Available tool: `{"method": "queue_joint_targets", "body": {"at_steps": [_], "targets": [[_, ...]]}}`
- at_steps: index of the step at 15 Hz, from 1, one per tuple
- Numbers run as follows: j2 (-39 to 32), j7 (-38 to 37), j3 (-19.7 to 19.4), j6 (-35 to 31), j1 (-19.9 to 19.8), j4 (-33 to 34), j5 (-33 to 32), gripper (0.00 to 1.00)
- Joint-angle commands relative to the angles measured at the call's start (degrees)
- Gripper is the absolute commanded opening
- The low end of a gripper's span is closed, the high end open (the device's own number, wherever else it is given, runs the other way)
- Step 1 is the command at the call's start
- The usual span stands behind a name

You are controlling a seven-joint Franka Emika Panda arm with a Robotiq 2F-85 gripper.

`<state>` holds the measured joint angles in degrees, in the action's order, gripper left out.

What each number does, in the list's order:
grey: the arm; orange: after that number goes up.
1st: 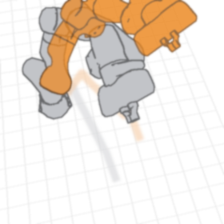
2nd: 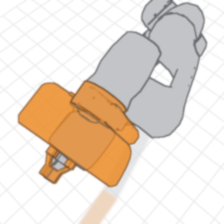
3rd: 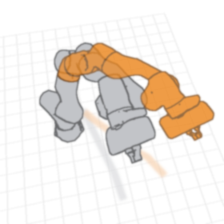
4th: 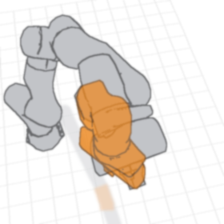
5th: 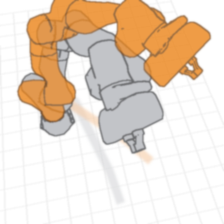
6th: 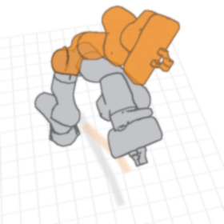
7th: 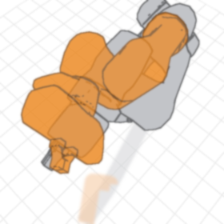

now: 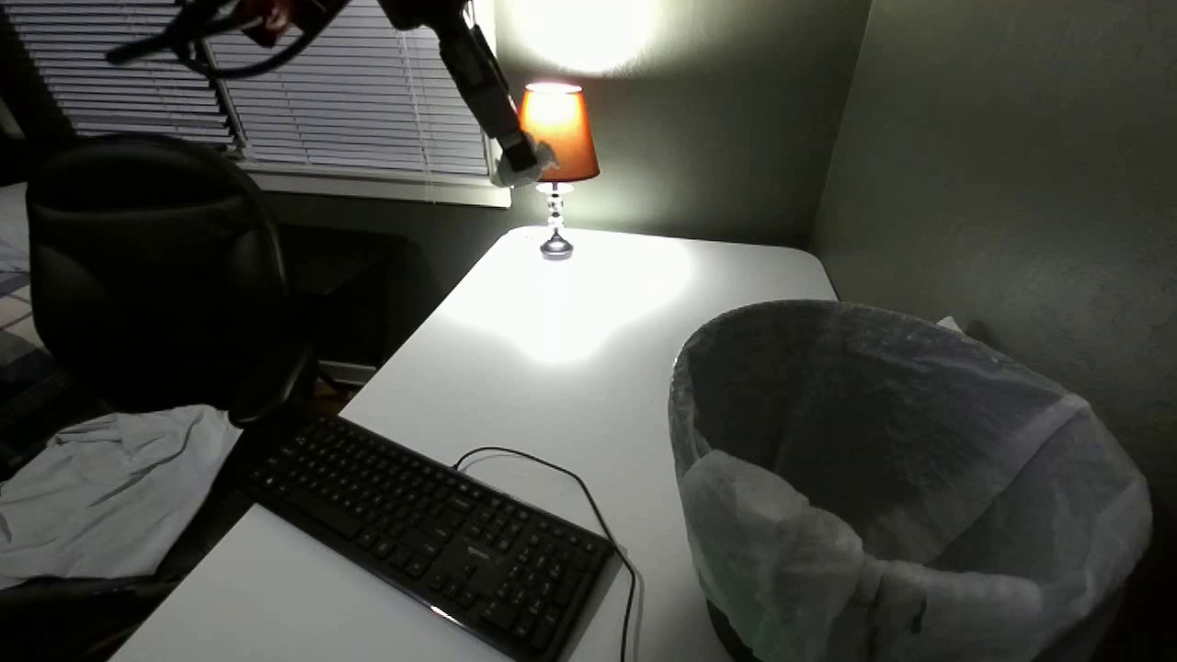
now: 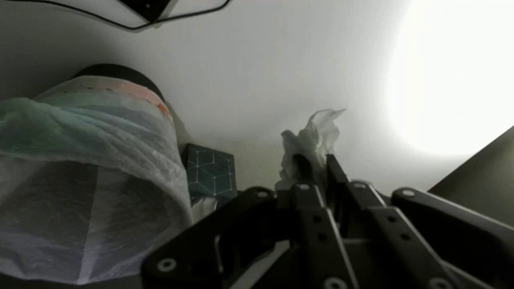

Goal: Put the piece of tissue in the black bucket

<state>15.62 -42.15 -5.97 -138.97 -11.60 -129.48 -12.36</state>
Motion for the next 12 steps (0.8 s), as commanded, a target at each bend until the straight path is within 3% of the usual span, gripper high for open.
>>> {"method": "queue_joint_targets", "body": {"at_steps": [1,3,4,6,12], "targets": [[0.97,-1.23,0.85,0.05,-2.12,0.30,0.21,0.12],[2.30,-2.60,0.73,0.06,-3.62,0.45,0.04,0.12],[2.50,-2.92,0.74,0.06,-3.83,0.45,0.03,0.03],[0.30,-4.63,1.22,-0.86,-5.06,1.36,-2.41,0.03],[-7.13,-8.84,-3.96,-0.14,-9.00,12.09,-0.16,0.03]]}}
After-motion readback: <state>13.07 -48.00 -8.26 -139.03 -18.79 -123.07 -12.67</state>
